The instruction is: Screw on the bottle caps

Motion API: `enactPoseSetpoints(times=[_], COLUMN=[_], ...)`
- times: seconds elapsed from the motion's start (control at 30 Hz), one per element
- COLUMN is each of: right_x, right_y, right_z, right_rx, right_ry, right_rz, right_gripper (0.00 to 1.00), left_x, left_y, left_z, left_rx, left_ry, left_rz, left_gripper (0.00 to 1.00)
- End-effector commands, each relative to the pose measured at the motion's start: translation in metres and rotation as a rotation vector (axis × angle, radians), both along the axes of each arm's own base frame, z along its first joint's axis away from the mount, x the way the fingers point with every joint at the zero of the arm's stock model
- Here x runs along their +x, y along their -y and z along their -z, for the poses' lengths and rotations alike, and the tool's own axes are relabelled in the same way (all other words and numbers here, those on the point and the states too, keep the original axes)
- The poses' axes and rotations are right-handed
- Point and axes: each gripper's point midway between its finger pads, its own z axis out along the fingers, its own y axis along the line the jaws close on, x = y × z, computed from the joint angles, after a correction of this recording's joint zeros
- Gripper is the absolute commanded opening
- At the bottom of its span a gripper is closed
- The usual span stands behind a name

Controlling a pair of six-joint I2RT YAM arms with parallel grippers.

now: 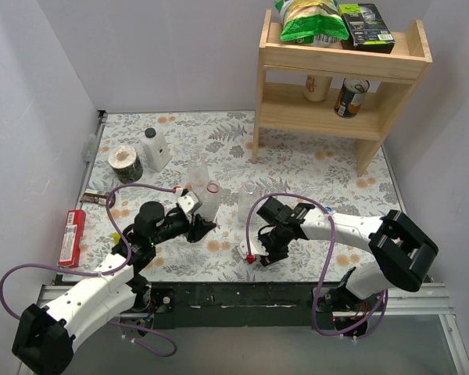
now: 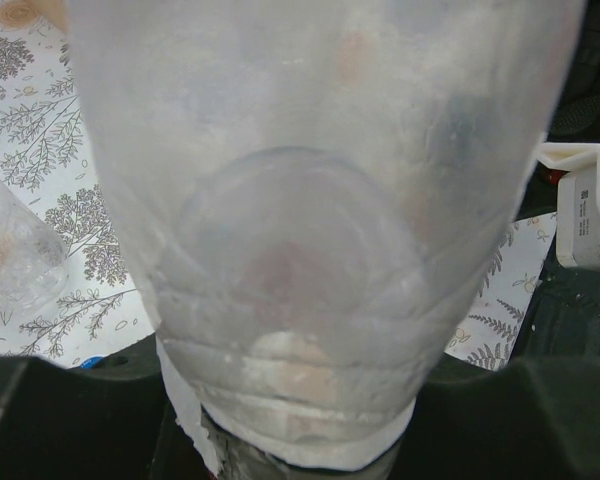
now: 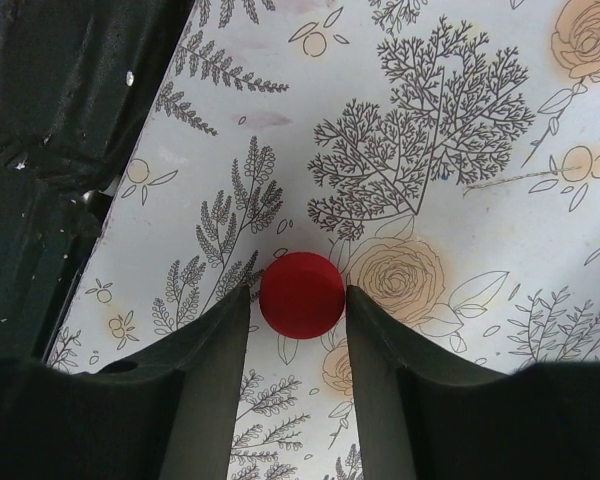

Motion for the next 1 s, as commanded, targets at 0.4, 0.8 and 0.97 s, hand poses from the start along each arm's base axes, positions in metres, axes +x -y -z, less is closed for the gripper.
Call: enactPoseSetpoints(times=[0.4, 0.8, 0.97], right_x=[0.014, 0.013, 0.017], right_y=[-0.027, -0.048, -0.064], right_z=[-0.085, -0.286, -0.287], right_rx=[0.133, 0.519, 0.524], right_ry=[0.053, 0.138, 0.109], right_rz=[0.062, 0.159, 0.133], right_gripper=[0.29, 0.29, 0.28], left_x=[-0.019, -0.042, -0.041], left_y=[0.012, 0.023, 0.028], left_z=[0.001, 0.030, 0.021], left_rx=[-0.025, 0.074, 0.068], left_ry=[0.041, 0.185, 0.218], left_rz=[0.154, 0.443, 0.467], left_gripper=[0.00, 0.00, 0.00])
